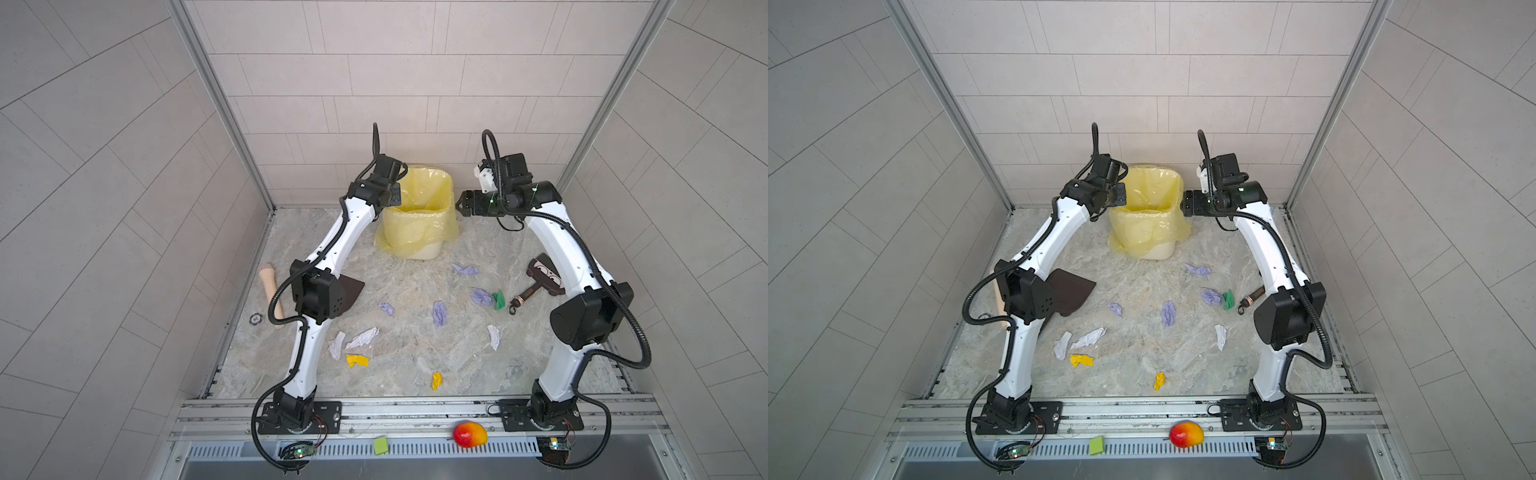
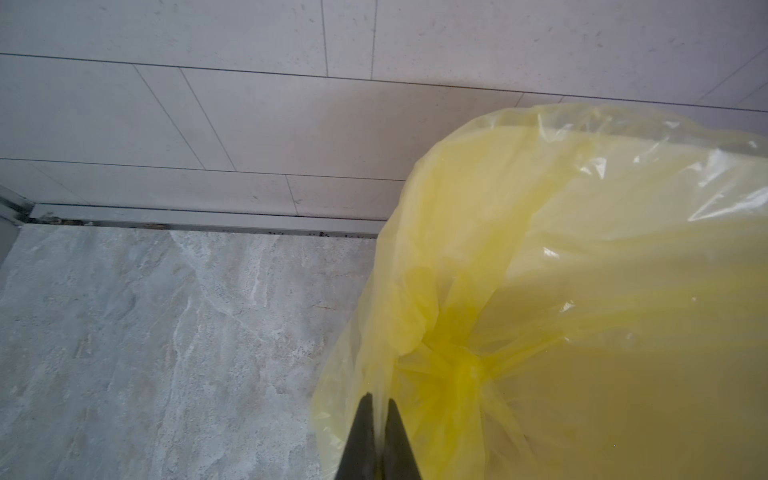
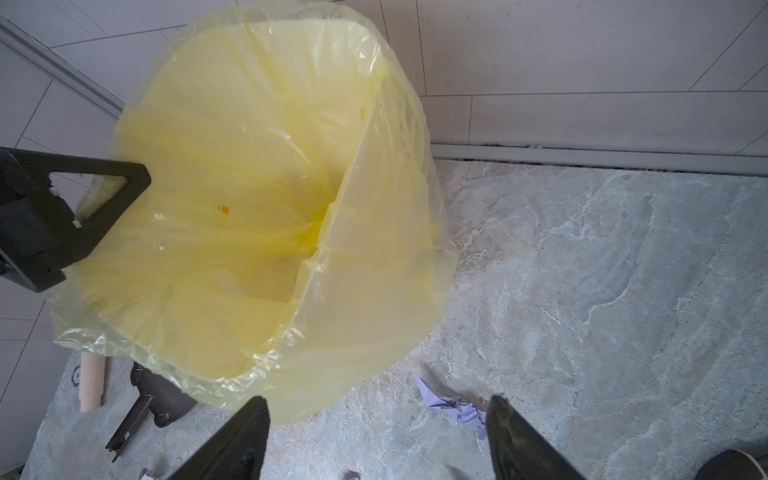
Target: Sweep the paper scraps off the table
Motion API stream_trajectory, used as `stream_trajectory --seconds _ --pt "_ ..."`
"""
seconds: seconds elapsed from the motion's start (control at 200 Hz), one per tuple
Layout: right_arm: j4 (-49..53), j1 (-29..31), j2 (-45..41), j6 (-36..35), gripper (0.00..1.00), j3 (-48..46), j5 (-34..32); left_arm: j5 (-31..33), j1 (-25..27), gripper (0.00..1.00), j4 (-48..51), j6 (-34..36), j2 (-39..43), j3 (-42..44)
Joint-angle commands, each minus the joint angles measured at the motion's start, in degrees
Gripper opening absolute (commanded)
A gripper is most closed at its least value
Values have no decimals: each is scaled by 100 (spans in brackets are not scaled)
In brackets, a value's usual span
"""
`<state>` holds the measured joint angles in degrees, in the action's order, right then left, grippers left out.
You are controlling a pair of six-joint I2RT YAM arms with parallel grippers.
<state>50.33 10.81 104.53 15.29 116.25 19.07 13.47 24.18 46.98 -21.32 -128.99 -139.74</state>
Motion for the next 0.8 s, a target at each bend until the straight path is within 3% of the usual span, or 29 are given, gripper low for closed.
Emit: stream_trajectory --seconds 0.0,0.225,0.475,0.61,0.796 --pt "-101 -33 -314 67 84 -85 -36 855 -142 0 63 -296 448 238" --pt "-163 -92 -519 131 85 -230 -35 1488 -532 0 -342 -644 1311 1501" --pt "-234 -105 -530 193 85 -246 24 1779 -1043 0 -1059 -1222 2153 3086" --pt "-260 -101 -513 204 86 -243 27 1722 -1195 0 -1347 -1372 2303 3519" --pt "-255 -105 -502 235 86 -251 34 1519 -1187 0 -1428 -1496 2078 3373"
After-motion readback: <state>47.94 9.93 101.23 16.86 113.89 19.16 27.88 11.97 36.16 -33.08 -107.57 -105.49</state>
